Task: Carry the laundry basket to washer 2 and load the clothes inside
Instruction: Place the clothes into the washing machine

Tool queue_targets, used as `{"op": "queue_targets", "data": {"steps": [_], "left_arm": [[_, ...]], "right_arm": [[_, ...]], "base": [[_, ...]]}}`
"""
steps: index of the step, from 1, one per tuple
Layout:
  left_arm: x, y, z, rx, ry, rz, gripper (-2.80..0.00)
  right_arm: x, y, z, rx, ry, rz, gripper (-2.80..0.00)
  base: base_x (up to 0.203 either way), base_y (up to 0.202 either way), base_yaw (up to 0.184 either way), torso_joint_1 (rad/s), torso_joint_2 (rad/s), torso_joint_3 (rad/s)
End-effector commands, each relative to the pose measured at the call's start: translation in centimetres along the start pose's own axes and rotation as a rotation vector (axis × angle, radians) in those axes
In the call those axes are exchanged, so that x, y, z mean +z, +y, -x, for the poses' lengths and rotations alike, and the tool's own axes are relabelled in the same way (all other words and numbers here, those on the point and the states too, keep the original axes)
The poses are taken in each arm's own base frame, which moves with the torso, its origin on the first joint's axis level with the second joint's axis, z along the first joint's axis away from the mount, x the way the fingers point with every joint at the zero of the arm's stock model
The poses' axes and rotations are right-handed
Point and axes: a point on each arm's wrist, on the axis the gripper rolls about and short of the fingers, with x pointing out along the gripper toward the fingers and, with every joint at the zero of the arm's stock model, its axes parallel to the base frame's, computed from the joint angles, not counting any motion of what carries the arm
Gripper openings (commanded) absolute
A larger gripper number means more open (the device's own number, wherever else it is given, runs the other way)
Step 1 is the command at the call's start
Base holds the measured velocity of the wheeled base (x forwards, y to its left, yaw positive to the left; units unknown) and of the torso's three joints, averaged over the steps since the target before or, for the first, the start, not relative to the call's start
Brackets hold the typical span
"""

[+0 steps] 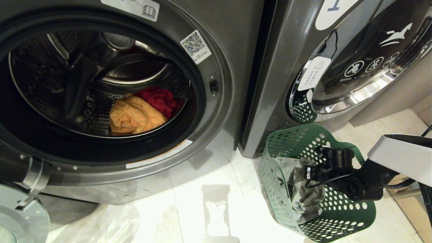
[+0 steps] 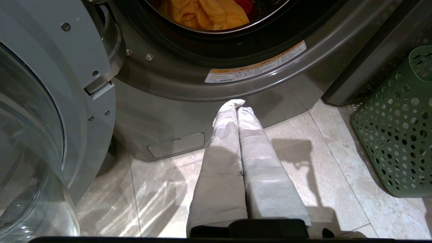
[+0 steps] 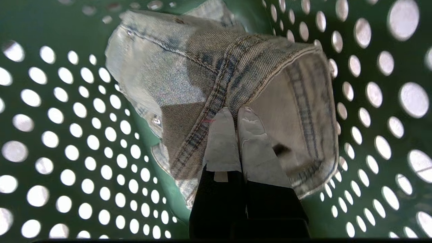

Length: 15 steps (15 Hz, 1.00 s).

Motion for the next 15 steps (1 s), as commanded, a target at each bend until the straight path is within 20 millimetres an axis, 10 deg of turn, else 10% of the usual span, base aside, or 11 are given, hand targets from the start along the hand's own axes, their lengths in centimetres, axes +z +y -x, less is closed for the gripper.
{"op": "queue_targets", "data": {"steps": [1, 4, 5, 15], "left_arm": [[-1.1, 0.0, -0.2, 0.002, 0.039, 0.001, -2.8], [-1.1, 0.0, -0.2, 0.001, 0.039, -0.001, -2.8], [-1.1, 0.0, -0.2, 0.002, 0.04, -0.001, -2.8], [-1.1, 0.0, -0.2, 0.002, 0.039, -0.001, -2.8]], "right_arm": [[-0.3, 0.0, 0.2, -0.001, 0.009, -0.003, -2.8], [0.5, 0.1, 1.0, -0.022, -0.01, -0.005, -2.8], [0.6, 0.1, 1.2, -0.022, -0.014, -0.004, 0.0], [-0.5, 0.4, -0.2, -0.008, 0.013, -0.106, 0.0]], "base": [[0.0, 0.0, 0.0, 0.0, 0.0, 0.0], [0.0, 0.0, 0.0, 0.0, 0.0, 0.0], [0.0, 0.0, 0.0, 0.0, 0.0, 0.0], [0.0, 0.0, 0.0, 0.0, 0.0, 0.0]]}}
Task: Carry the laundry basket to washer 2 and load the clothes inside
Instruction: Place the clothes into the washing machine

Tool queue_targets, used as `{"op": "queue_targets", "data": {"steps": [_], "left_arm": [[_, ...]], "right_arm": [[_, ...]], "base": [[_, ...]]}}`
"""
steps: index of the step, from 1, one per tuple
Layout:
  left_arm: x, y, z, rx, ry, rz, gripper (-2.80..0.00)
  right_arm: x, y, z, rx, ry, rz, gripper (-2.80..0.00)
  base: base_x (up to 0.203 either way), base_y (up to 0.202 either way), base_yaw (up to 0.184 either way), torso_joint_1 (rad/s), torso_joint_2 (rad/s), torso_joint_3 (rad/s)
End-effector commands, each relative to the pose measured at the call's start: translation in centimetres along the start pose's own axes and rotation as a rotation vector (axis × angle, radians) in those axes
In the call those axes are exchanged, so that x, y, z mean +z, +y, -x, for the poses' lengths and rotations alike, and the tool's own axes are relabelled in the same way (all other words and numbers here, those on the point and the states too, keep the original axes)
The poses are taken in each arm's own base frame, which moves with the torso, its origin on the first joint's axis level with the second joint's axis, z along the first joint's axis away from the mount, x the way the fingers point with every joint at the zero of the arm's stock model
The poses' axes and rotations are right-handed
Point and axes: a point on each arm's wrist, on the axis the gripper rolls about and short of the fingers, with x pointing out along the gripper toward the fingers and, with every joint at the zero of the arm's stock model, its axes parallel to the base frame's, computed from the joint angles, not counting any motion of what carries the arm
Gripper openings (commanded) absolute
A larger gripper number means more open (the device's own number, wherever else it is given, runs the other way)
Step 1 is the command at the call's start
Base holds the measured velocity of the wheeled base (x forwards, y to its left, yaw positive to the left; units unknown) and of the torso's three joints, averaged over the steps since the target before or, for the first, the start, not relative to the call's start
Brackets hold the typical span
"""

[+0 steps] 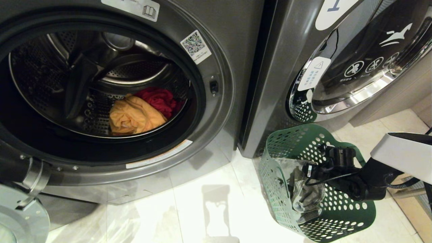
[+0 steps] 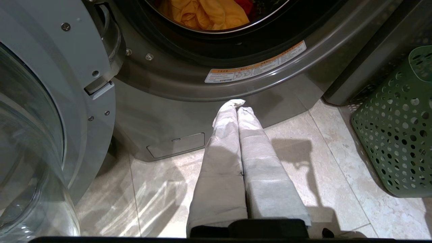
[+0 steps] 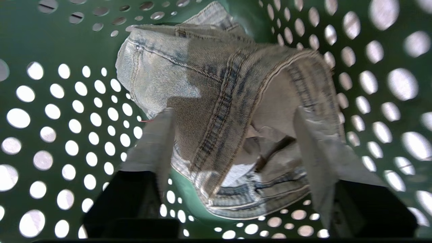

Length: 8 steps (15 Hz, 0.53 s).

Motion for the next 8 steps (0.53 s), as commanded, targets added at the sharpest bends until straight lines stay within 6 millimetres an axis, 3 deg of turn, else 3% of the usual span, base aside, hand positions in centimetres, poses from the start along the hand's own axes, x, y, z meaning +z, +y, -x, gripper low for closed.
{"op": "queue_targets", "data": {"steps": [1, 5, 8], "left_arm": [[-1.1, 0.0, -0.2, 0.002, 0.039, 0.001, -2.8], [-1.1, 0.0, -0.2, 0.002, 0.039, 0.0, -2.8], [-1.1, 0.0, -0.2, 0.002, 0.039, 0.0, -2.8]], "right_arm": [[-1.5, -0.1, -1.7, -0.001, 0.028, -0.021, 0.0], [-2.9, -0.3, -4.8, 0.001, 0.03, -0.037, 0.0], [-2.8, -0.3, -6.2, 0.0, 0.029, -0.034, 0.0]], "base": [[0.0, 0.0, 0.0, 0.0, 0.0, 0.0], [0.0, 0.0, 0.0, 0.0, 0.0, 0.0], [0.0, 0.0, 0.0, 0.0, 0.0, 0.0]]}}
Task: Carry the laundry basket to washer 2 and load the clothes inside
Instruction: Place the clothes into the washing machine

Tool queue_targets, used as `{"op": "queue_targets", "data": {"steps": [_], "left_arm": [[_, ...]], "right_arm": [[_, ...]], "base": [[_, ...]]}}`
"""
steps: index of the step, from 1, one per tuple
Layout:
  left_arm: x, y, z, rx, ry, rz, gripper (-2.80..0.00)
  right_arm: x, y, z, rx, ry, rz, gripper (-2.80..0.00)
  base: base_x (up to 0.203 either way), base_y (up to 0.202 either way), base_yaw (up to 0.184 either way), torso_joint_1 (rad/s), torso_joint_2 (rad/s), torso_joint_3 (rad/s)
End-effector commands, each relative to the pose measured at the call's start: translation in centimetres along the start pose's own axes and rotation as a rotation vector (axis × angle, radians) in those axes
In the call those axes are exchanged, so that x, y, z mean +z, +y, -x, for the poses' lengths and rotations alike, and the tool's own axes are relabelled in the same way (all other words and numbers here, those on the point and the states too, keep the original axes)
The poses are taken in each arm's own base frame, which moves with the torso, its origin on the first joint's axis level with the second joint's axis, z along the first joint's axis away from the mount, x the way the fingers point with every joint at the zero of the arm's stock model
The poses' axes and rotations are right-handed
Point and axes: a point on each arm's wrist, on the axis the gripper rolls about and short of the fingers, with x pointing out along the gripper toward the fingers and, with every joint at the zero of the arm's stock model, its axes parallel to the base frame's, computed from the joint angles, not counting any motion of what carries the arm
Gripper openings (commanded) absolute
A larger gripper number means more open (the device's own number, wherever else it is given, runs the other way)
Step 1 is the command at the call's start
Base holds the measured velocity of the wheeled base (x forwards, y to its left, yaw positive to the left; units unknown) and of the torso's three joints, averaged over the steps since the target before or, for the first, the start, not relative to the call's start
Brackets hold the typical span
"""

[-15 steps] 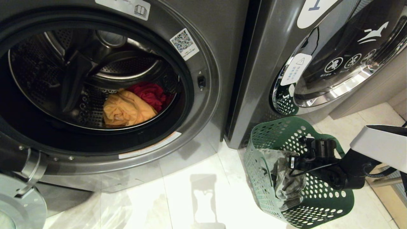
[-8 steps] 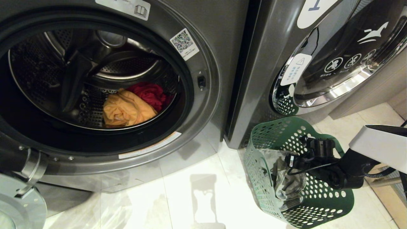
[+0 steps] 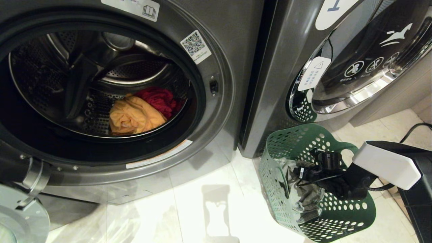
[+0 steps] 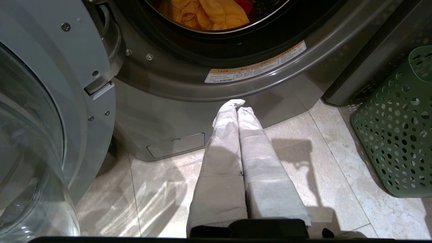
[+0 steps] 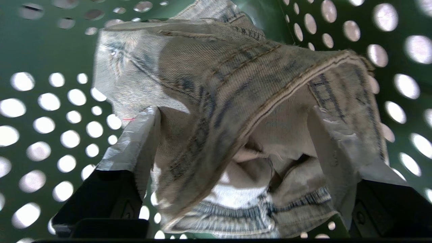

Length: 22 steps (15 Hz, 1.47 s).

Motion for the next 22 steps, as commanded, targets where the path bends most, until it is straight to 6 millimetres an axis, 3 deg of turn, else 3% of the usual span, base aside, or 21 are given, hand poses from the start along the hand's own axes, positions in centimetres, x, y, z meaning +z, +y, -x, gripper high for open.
{"op": "queue_targets", "data": {"steps": [1, 2, 9, 11, 13, 16, 19, 22], "left_arm": [[-1.1, 0.0, -0.2, 0.001, 0.039, -0.001, -2.8], [-1.1, 0.0, -0.2, 0.001, 0.039, 0.001, -2.8], [-1.1, 0.0, -0.2, 0.002, 0.039, -0.001, -2.8], [-1.1, 0.0, -0.2, 0.001, 0.04, 0.0, -2.8], [-1.1, 0.0, -0.2, 0.002, 0.039, 0.0, -2.8], [-1.1, 0.0, -0.2, 0.002, 0.039, 0.0, -2.8], [-1.1, 0.0, -0.2, 0.002, 0.039, 0.0, -2.8], [-1.1, 0.0, -0.2, 0.002, 0.039, 0.001, -2.8]], "right_arm": [[-0.7, -0.2, -1.4, -0.006, 0.015, 0.001, 0.0], [-0.6, -0.2, -1.6, -0.006, 0.02, 0.004, -2.8], [0.1, 0.1, -1.7, -0.006, 0.021, 0.0, -2.8], [0.9, 0.3, -0.7, -0.007, 0.013, -0.001, -2.8], [1.9, 0.6, 1.7, -0.008, 0.018, 0.0, -2.8], [4.6, 1.4, 8.3, 0.004, -0.012, 0.003, -2.8], [7.2, 3.0, 17.7, 0.049, -0.097, 0.019, -2.8], [8.2, 4.1, 26.9, 0.068, -0.189, 0.037, -2.8]], "base": [[0.0, 0.0, 0.0, 0.0, 0.0, 0.0], [0.0, 0.0, 0.0, 0.0, 0.0, 0.0], [0.0, 0.0, 0.0, 0.0, 0.0, 0.0], [0.0, 0.0, 0.0, 0.0, 0.0, 0.0], [0.0, 0.0, 0.0, 0.0, 0.0, 0.0], [0.0, 0.0, 0.0, 0.0, 0.0, 0.0], [0.0, 0.0, 0.0, 0.0, 0.0, 0.0], [0.0, 0.0, 0.0, 0.0, 0.0, 0.0]]}}
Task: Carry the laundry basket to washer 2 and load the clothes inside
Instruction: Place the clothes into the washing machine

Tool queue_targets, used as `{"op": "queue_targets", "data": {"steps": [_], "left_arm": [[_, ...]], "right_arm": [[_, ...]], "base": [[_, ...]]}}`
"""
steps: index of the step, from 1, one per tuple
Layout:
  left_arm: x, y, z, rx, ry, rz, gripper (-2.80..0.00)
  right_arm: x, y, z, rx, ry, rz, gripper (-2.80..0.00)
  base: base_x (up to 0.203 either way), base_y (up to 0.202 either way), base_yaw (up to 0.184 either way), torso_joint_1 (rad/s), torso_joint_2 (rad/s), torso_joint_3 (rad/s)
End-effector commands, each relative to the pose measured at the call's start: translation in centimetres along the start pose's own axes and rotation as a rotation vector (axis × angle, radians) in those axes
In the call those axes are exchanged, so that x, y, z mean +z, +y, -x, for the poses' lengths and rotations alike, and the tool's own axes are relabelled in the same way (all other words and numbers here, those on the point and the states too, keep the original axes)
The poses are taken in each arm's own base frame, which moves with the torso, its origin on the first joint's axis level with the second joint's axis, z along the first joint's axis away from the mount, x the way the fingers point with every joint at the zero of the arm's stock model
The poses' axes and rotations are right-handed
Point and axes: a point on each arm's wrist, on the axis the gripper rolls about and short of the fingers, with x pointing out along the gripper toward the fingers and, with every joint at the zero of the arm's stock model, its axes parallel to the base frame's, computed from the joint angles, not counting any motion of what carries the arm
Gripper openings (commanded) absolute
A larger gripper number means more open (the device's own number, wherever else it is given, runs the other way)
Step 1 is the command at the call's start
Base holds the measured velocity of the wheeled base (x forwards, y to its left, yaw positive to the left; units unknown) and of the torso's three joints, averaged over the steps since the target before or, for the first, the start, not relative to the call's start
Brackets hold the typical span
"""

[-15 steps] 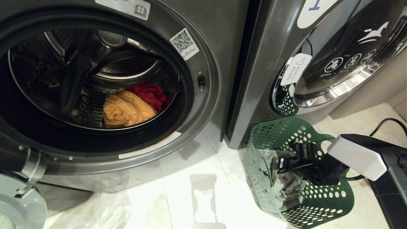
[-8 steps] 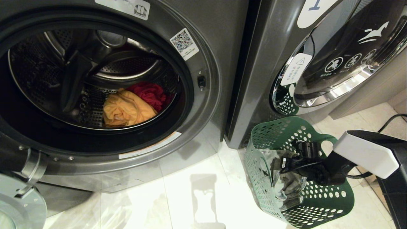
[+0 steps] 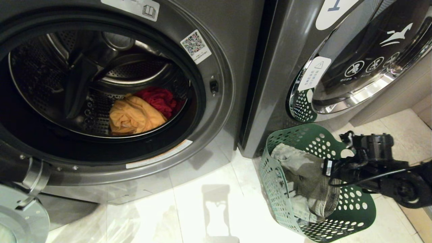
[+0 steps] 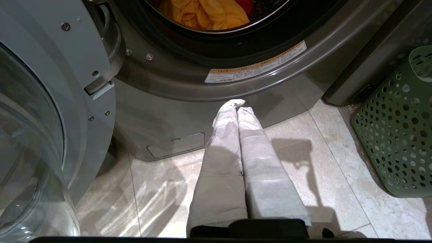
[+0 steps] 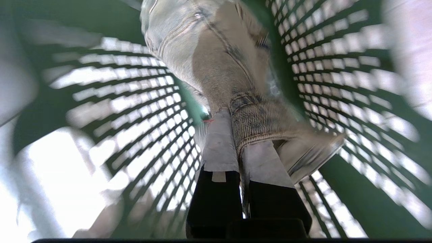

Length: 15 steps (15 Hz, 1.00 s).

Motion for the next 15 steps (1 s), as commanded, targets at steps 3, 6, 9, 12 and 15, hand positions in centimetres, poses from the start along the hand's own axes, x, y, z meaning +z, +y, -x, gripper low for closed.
{"op": "queue_targets", "data": {"steps": [3, 6, 9, 12, 15], "left_arm": [[-1.1, 0.0, -0.2, 0.002, 0.039, 0.0, -2.8], [-1.1, 0.0, -0.2, 0.002, 0.039, 0.001, -2.8], [-1.1, 0.0, -0.2, 0.002, 0.039, 0.0, -2.8], [-1.1, 0.0, -0.2, 0.002, 0.039, 0.0, -2.8], [-1.1, 0.0, -0.2, 0.002, 0.039, 0.0, -2.8]], "right_arm": [[3.6, 1.0, 15.3, 0.039, -0.251, 0.024, -2.8], [3.8, 0.6, 23.1, 0.045, -0.323, 0.073, -2.8], [3.6, 0.0, 29.2, 0.013, -0.39, 0.186, -2.8], [3.5, -0.4, 31.0, -0.085, -0.458, 0.346, -2.8], [3.4, -0.4, 31.0, -0.098, -0.465, 0.419, -2.8]], "base": [[0.0, 0.0, 0.0, 0.0, 0.0, 0.0], [0.0, 0.0, 0.0, 0.0, 0.0, 0.0], [0.0, 0.0, 0.0, 0.0, 0.0, 0.0], [0.0, 0.0, 0.0, 0.0, 0.0, 0.0], [0.0, 0.0, 0.0, 0.0, 0.0, 0.0]]}}
